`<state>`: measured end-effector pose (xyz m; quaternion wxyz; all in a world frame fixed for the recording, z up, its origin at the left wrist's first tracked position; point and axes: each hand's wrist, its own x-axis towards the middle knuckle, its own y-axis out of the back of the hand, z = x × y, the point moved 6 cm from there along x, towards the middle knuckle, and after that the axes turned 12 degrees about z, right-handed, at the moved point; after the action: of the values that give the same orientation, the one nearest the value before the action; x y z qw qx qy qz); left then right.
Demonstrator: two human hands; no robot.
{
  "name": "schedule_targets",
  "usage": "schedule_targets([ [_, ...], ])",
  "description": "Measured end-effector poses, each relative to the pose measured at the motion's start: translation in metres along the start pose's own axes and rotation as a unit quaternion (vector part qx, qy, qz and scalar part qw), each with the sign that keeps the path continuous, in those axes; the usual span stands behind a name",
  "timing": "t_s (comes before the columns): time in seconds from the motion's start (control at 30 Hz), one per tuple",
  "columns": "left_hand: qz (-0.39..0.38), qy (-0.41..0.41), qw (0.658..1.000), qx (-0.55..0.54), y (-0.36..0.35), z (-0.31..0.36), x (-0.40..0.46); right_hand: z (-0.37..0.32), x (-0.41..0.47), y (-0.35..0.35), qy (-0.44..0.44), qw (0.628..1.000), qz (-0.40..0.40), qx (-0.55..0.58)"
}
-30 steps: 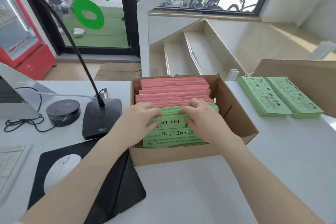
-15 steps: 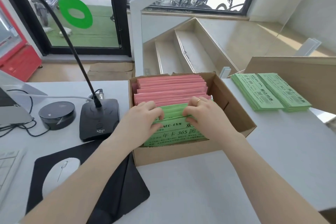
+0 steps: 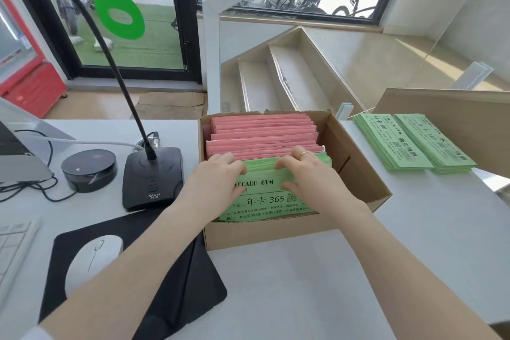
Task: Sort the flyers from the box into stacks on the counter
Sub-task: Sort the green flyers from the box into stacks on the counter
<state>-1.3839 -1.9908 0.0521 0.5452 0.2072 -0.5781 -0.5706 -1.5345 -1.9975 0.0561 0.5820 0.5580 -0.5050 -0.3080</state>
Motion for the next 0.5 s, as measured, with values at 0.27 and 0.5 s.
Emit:
schedule_targets([
  [0.27,0.007,-0.077,0.997,-0.029,0.007,0.011,-0.006,-0.011,-0.007,0.007,0.084,0.994,0.006,-0.065],
  [0.5,-0.077,0.008,0.997,-0.024,-0.002,0.003,-0.008,0.006,-0.011,-0.004,0.003,0.995,-0.096,-0.034],
])
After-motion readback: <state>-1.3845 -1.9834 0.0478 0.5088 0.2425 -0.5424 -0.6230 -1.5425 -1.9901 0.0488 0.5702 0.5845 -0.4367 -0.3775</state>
